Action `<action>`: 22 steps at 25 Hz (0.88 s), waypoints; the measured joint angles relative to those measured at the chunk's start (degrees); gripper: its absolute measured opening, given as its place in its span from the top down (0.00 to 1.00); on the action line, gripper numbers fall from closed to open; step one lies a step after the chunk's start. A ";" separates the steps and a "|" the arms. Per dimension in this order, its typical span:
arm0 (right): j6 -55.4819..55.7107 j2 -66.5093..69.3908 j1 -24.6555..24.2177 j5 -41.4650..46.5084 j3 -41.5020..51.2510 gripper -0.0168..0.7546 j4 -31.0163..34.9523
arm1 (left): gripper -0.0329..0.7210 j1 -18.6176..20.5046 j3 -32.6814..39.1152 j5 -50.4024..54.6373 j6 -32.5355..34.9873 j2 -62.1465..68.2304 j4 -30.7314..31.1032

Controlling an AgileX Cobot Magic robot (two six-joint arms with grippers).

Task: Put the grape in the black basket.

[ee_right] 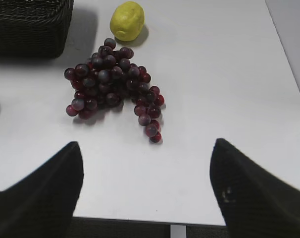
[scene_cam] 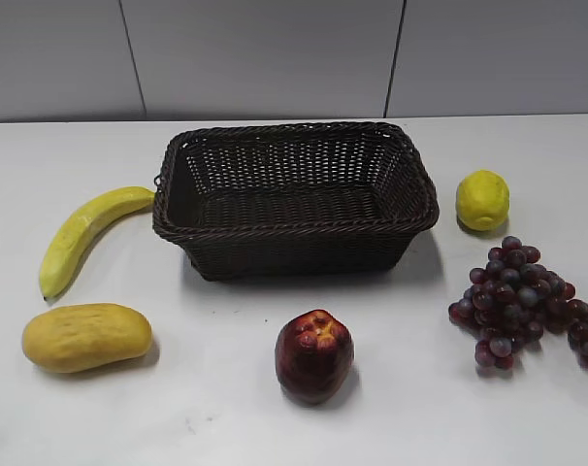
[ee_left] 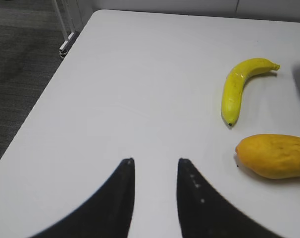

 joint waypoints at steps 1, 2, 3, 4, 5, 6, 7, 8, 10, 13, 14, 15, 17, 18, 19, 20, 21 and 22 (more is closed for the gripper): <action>0.00 0.00 0.00 0.00 0.00 0.20 0.00 | 0.65 0.00 0.00 0.00 0.00 0.00 0.00; 0.00 0.00 0.00 0.00 0.00 0.20 0.00 | 0.65 0.00 0.00 0.00 0.00 0.00 0.00; 0.00 0.00 0.00 0.00 0.00 0.20 0.00 | 0.65 0.00 0.00 0.00 0.00 0.00 0.00; 0.00 0.06 0.00 0.00 0.00 0.20 0.00 | 0.65 0.00 0.00 0.00 0.00 0.00 0.00; 0.00 0.57 0.00 0.00 0.00 0.20 -0.05 | 0.65 0.00 0.00 0.00 0.00 0.00 0.00; 0.00 1.47 0.00 0.00 -0.17 0.20 -0.05 | 0.65 0.00 0.00 0.00 0.00 0.00 0.00; 0.00 2.46 0.00 0.00 -0.27 0.20 -0.05 | 0.65 0.00 0.00 0.00 0.00 0.00 0.00; 0.00 3.89 0.00 0.00 -0.49 0.20 -0.05 | 0.65 0.00 0.00 0.00 0.00 0.00 0.00; 0.00 7.45 0.00 -0.04 -1.12 0.20 -0.05 | 0.65 0.00 0.00 0.00 0.00 0.00 0.00; 0.57 13.63 0.00 -0.04 -2.38 0.21 -0.05 | 0.65 0.00 0.00 0.00 0.00 0.00 0.00; 1.37 15.59 0.00 -0.04 -2.86 0.21 -0.05 | 0.65 0.00 0.00 0.00 0.00 0.00 0.00; 1.76 17.97 0.00 -0.04 -3.50 0.21 -0.05 | 0.65 0.00 0.00 0.00 0.00 0.00 0.00; 2.86 22.76 0.00 -0.04 -5.00 0.21 -0.05 | 0.65 0.00 0.00 0.00 0.00 0.00 0.00; 3.64 24.77 0.00 -0.06 -5.67 0.21 -0.05 | 0.65 0.00 0.00 0.00 0.00 0.00 0.00; 4.21 27.15 0.00 -0.06 -6.52 0.21 -0.05 | 0.65 0.00 0.00 0.00 0.00 0.00 0.00; 5.43 31.55 0.00 -0.12 -7.92 0.21 -0.05 | 0.65 0.00 0.00 0.00 0.00 0.00 0.00; 5.69 33.95 0.00 -0.18 -8.54 0.21 -0.05 | 0.65 0.00 0.00 0.00 0.00 0.00 0.00; 5.88 36.29 0.00 -0.45 -9.08 0.21 -0.05 | 0.65 0.00 0.00 0.00 0.00 0.00 0.00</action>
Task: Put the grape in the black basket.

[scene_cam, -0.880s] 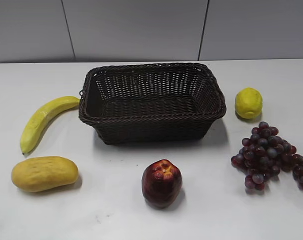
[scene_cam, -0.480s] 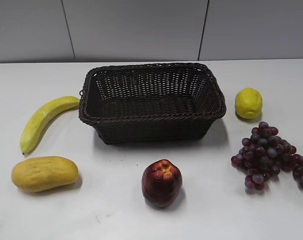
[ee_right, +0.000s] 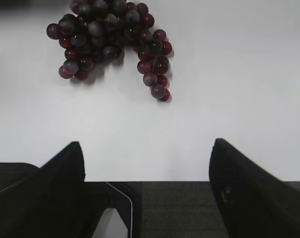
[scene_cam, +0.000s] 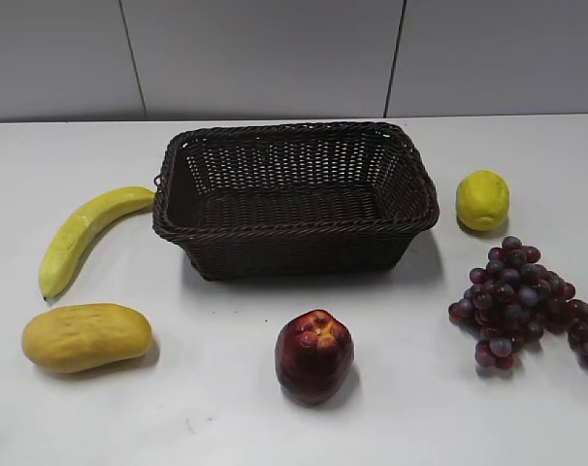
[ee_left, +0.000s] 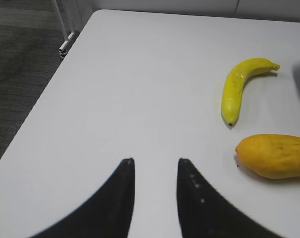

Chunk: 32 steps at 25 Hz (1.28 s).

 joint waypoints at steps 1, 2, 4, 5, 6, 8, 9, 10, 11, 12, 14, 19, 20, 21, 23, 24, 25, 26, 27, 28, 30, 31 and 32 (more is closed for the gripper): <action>0.08 2.27 0.00 -0.59 -0.46 0.21 0.00 | 0.65 0.00 0.00 0.00 0.00 0.00 0.00; 0.12 4.16 0.00 -1.16 -0.86 0.21 0.00 | 0.65 0.00 0.00 0.00 0.00 0.00 0.00; 0.25 8.74 0.00 -2.95 -1.98 0.21 -0.01 | 0.65 0.00 0.00 0.00 0.00 0.00 0.00; 0.25 10.63 0.00 -3.70 -2.55 0.21 -0.06 | 0.65 0.00 0.00 0.00 0.00 0.00 0.00; 0.25 13.01 0.00 -4.32 -3.30 0.21 -0.06 | 0.65 0.00 0.00 0.00 0.00 0.00 0.00; 0.25 17.96 0.00 -5.44 -4.88 0.21 0.20 | 0.65 0.00 0.00 0.00 0.00 0.00 0.00; 0.26 20.13 0.00 -5.72 -5.57 0.21 0.87 | 0.65 0.00 0.00 0.00 0.00 0.00 0.00; 0.26 22.69 0.00 -6.10 -6.47 0.21 2.15 | 0.65 0.00 0.00 0.00 0.00 0.00 0.00; 0.26 25.29 0.00 -6.75 -7.38 0.21 3.70 | 0.65 0.00 0.00 0.00 0.00 0.00 0.00; 0.32 27.48 0.00 -7.43 -8.14 0.21 5.79 | 0.65 0.00 0.00 0.00 0.00 0.00 0.00; 0.32 32.67 0.00 -9.47 -9.83 0.22 9.46 | 0.65 0.00 0.00 0.00 0.00 0.00 0.00; 0.32 44.67 0.00 -12.05 -14.46 0.22 12.44 | 0.65 0.00 0.00 0.00 0.00 0.00 0.00; 0.32 47.00 0.00 -12.19 -15.42 0.22 12.72 | 0.65 0.00 0.00 0.00 0.00 0.00 0.00; 0.32 49.21 0.00 -12.34 -16.39 0.22 12.99 | 0.65 0.00 0.00 0.00 0.00 0.00 0.00; 0.32 52.87 0.07 -12.82 -18.25 0.22 13.82 | 0.65 0.00 0.00 0.00 0.00 0.00 0.00; 0.32 55.01 0.25 -13.29 -19.19 0.22 14.00 | 0.65 0.00 0.00 0.00 0.00 0.00 0.00; 0.32 56.43 0.40 -14.00 -20.08 0.22 14.12 | 0.65 0.00 0.00 0.00 0.00 0.00 0.00; 0.32 57.86 0.64 -14.63 -20.76 0.22 14.12 | 0.65 0.00 0.00 0.00 0.00 0.00 0.00; 0.32 59.56 0.86 -15.24 -21.53 0.22 14.14 | 0.65 0.00 0.00 0.00 0.00 0.00 0.00; 0.38 61.25 1.20 -15.78 -22.27 0.22 14.19 | 0.65 0.00 0.00 0.00 0.00 0.00 0.00; 0.38 64.39 1.50 -16.28 -23.28 0.22 14.19 | 0.65 0.00 0.00 0.00 0.00 0.00 0.00; 0.38 66.00 1.58 -16.34 -23.56 0.22 14.19 | 0.65 0.00 0.00 0.00 0.00 0.00 0.05; 0.38 67.47 1.58 -16.40 -23.72 0.22 14.19 | 0.65 0.00 0.00 0.00 0.00 0.00 0.05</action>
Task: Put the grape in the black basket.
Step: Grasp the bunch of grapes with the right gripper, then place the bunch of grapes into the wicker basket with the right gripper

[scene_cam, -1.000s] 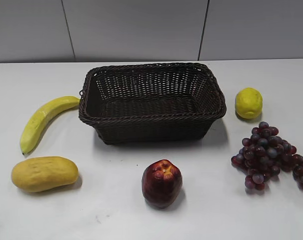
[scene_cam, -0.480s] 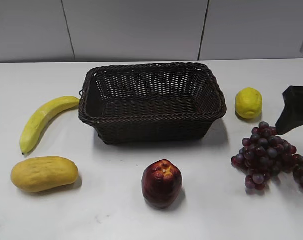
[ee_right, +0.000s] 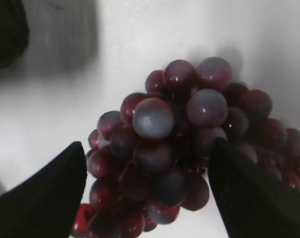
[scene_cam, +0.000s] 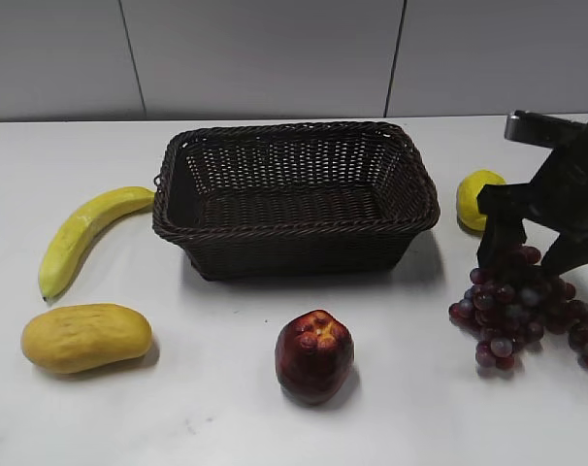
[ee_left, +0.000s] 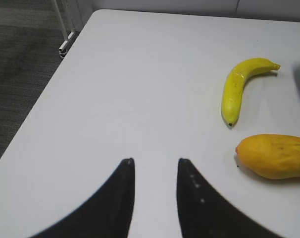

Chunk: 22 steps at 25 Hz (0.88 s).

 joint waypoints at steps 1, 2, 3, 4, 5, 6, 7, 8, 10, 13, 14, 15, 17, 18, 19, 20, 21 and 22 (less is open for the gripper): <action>0.00 1.01 0.00 0.00 -0.06 0.23 -0.09 | 0.65 0.00 0.00 0.00 0.00 0.00 0.00; 0.00 1.97 0.00 0.00 -0.11 0.24 -0.40 | 0.65 0.00 0.00 0.00 0.00 0.00 0.00; 0.00 2.71 0.00 0.00 -0.19 0.26 -0.64 | 0.65 0.00 0.00 0.00 0.00 0.00 0.00; 0.05 3.22 0.00 0.00 -0.31 0.29 -0.93 | 0.65 0.00 0.00 0.00 0.00 0.00 0.00; 0.05 3.67 0.00 0.00 -0.37 0.34 -1.08 | 0.65 0.00 0.00 0.00 0.00 0.00 0.00; 0.09 3.87 0.00 -0.09 -0.37 0.42 -1.28 | 0.65 0.00 0.00 0.00 0.00 0.00 0.00; 0.09 3.92 0.00 -0.14 -0.37 0.51 -1.54 | 0.65 0.00 0.00 0.00 0.00 0.00 0.00; 0.17 3.92 0.00 -0.21 -0.37 0.61 -1.64 | 0.65 0.00 0.00 0.00 0.00 0.00 0.00; 0.17 3.92 0.00 -0.72 -0.37 0.74 -1.77 | 0.65 0.00 0.00 0.00 0.00 0.00 0.00; 0.17 3.77 0.00 -1.47 -0.37 0.74 -1.91 | 0.65 0.00 0.00 0.00 0.00 0.00 0.00; 0.11 3.50 0.00 -1.53 -0.37 0.74 -1.95 | 0.65 0.00 0.00 0.00 0.00 0.00 0.00; -0.17 3.17 0.00 -1.53 -0.37 0.74 -2.12 | 0.65 0.00 0.00 0.00 0.00 0.00 0.00; -0.56 1.85 0.00 -1.77 -0.37 0.76 -2.45 | 0.65 0.00 0.00 0.00 0.00 0.00 0.00; -0.61 1.02 0.00 -1.81 -0.37 0.77 -2.70 | 0.65 0.00 0.00 0.00 0.00 0.00 0.00; -0.73 -0.19 0.00 -1.83 -0.37 0.78 -3.10 | 0.65 0.00 0.00 0.00 0.00 0.00 0.00; -0.73 -1.62 0.00 -1.83 -0.37 0.78 -3.48 | 0.65 0.00 0.00 0.00 0.00 0.00 0.00; -0.81 -2.89 0.00 -1.83 -0.37 0.78 -3.89 | 0.65 0.00 0.00 0.00 0.00 0.00 0.00; -0.80 -4.51 0.00 -1.77 -0.37 0.78 -4.11 | 0.65 0.00 0.00 0.00 0.00 0.00 0.00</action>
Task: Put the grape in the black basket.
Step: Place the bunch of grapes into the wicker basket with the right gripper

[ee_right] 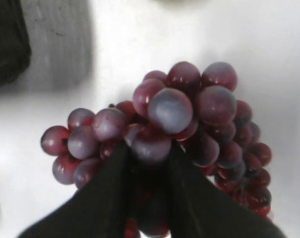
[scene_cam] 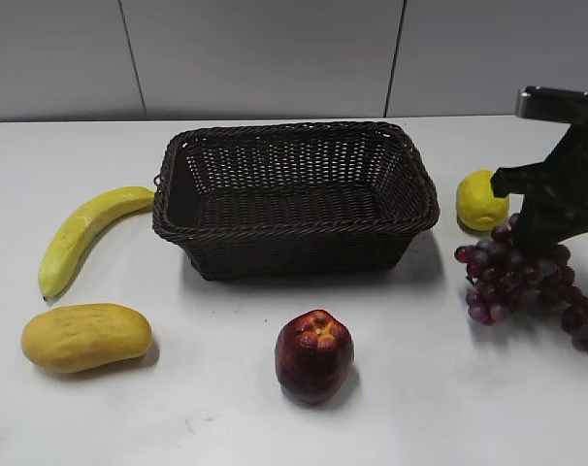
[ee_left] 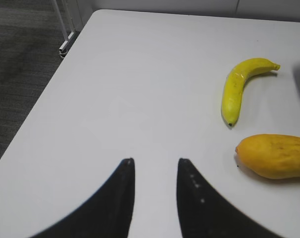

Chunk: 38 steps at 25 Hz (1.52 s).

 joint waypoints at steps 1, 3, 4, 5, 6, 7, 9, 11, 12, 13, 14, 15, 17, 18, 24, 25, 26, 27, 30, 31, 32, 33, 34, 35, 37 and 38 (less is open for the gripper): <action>-0.02 -1.69 0.00 0.00 0.00 0.79 -0.13 | 0.65 0.00 0.00 0.00 0.00 0.00 0.00; -0.07 -4.77 0.00 0.11 0.00 0.80 -0.25 | 0.65 0.00 0.00 0.00 0.00 0.00 0.00; -0.13 -6.47 0.00 0.11 0.00 0.80 -0.25 | 0.65 0.00 0.00 0.00 0.00 0.00 0.00; -0.13 -8.10 0.00 0.24 0.00 0.80 -0.25 | 0.65 0.00 0.00 0.00 0.00 0.00 0.00; -0.13 -9.42 0.00 0.57 -0.28 0.80 -0.25 | 0.65 0.00 0.00 0.00 0.00 0.00 0.00; -0.13 -10.85 0.00 0.99 -0.91 0.80 -0.25 | 0.65 0.00 0.00 0.00 0.00 0.00 0.00; -0.64 -13.01 0.10 2.12 -3.02 0.81 -0.19 | 0.65 0.00 0.00 0.00 0.00 0.00 0.00; -2.01 -14.15 0.96 2.75 -6.24 0.86 -0.07 | 0.65 0.00 0.00 0.00 0.00 0.00 0.00; -2.92 -14.43 1.86 2.84 -8.25 0.89 0.19 | 0.65 0.00 0.00 0.00 0.00 0.00 0.00; -3.59 -14.48 3.07 2.91 -10.35 0.91 0.54 | 0.65 0.00 0.00 0.00 0.00 0.00 0.00; -4.10 -14.48 4.60 2.81 -12.43 0.91 0.68 | 0.65 0.00 0.00 0.00 0.00 0.00 0.00; -5.04 -14.35 6.00 2.47 -14.09 0.92 0.83 | 0.65 0.00 0.00 0.00 0.00 0.00 0.00; -6.58 -13.71 9.62 0.63 -17.82 0.93 1.07 | 0.65 0.00 0.00 0.00 0.00 0.00 0.00; -7.14 -12.94 11.04 -0.36 -19.28 0.93 1.11 | 0.65 0.00 0.00 0.00 0.00 0.00 0.00; -8.40 -3.92 16.45 -5.79 -27.85 0.94 2.16 | 0.65 0.00 0.00 0.00 0.00 0.00 0.00; -8.40 -2.42 16.58 -6.26 -28.84 0.95 2.53 | 0.65 0.00 0.00 0.00 0.00 0.00 0.00; -8.40 -0.66 16.70 -7.14 -30.04 0.95 2.89 | 0.65 0.00 0.00 0.00 0.00 0.00 0.00; -8.46 0.79 16.78 -8.06 -30.74 0.95 3.19 | 0.65 0.00 0.00 0.00 0.00 0.00 0.00; -8.46 5.70 16.78 -9.33 -32.17 0.95 4.94 | 0.65 0.00 0.00 0.00 0.00 0.00 0.00; -8.46 7.16 16.78 -9.34 -32.24 0.95 6.09 | 0.65 0.00 0.00 0.00 0.00 0.00 0.00; -8.46 8.30 16.78 -9.34 -32.24 0.95 7.36 | 0.65 0.00 0.00 0.00 0.00 0.00 0.00; -8.46 9.59 16.78 -9.34 -32.24 0.95 8.41 | 0.65 0.00 0.00 0.00 0.00 0.00 0.00; -8.46 10.60 16.78 -9.28 -32.24 0.95 9.55 | 0.65 0.00 0.00 0.00 0.00 0.00 0.00; -8.46 11.90 16.78 -9.28 -32.24 0.95 10.55 | 0.65 0.00 0.00 0.00 0.00 0.00 0.00; -8.51 13.58 16.78 -9.28 -32.28 0.95 11.75 | 0.65 0.00 0.00 0.00 0.00 0.00 0.00; -8.51 14.42 16.78 -9.28 -32.42 0.95 12.15 | 0.65 0.00 0.00 0.00 0.00 0.00 0.00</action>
